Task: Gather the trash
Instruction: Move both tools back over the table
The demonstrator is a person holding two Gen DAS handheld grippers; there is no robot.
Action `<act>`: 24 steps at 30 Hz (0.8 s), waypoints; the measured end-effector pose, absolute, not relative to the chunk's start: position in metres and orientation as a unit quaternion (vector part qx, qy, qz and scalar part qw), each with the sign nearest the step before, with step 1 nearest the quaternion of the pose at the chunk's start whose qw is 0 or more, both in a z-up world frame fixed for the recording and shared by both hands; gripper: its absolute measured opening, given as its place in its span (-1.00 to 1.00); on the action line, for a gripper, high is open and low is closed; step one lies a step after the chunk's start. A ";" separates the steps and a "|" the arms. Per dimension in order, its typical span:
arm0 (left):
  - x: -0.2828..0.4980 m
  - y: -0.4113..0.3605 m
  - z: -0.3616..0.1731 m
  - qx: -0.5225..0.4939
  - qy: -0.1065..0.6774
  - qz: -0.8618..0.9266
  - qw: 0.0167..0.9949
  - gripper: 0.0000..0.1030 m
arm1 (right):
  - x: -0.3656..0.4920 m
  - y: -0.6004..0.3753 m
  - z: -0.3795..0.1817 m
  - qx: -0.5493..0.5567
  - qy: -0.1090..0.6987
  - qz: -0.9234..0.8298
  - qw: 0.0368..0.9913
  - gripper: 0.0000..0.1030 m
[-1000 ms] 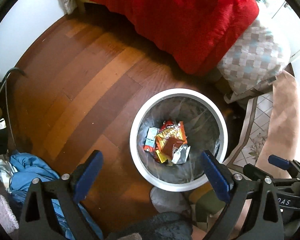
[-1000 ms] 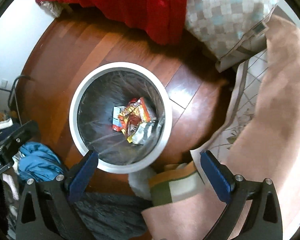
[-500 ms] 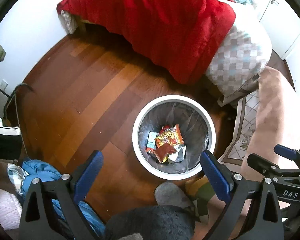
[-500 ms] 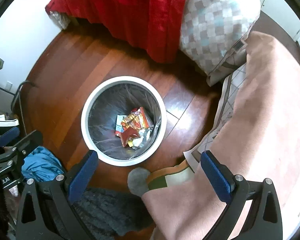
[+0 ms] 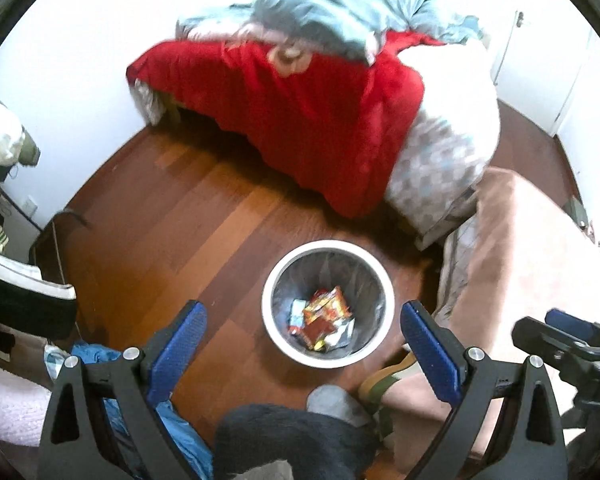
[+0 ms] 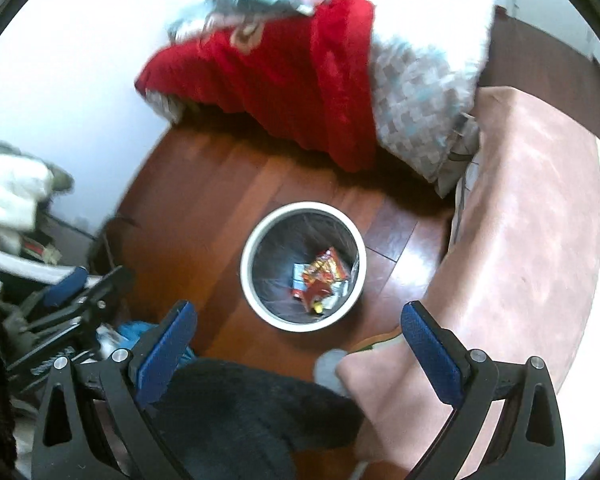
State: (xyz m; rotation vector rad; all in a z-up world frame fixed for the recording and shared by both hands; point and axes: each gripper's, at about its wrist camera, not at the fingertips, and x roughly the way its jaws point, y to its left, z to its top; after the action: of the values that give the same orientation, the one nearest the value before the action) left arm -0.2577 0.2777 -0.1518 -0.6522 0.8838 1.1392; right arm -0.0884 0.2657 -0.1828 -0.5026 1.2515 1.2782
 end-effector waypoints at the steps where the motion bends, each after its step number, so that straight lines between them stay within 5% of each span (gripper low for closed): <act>1: -0.248 0.273 -0.148 -0.289 0.394 0.509 0.709 0.92 | -0.076 0.254 -0.174 -0.198 0.545 0.551 0.601 1.00; 13: -0.013 0.188 -0.195 -0.245 0.457 0.398 0.757 0.93 | 0.153 0.086 -0.156 -0.149 0.569 0.368 0.720 1.00; 24: 0.222 0.117 -0.279 -0.210 0.549 0.300 0.752 0.93 | 0.402 -0.004 -0.225 -0.258 0.578 0.230 0.739 1.00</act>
State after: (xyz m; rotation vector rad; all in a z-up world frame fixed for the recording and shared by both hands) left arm 0.2220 0.1174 -0.2792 -0.4587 1.1984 0.6546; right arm 0.4021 -0.0037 -0.2249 -0.5662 1.2691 0.5054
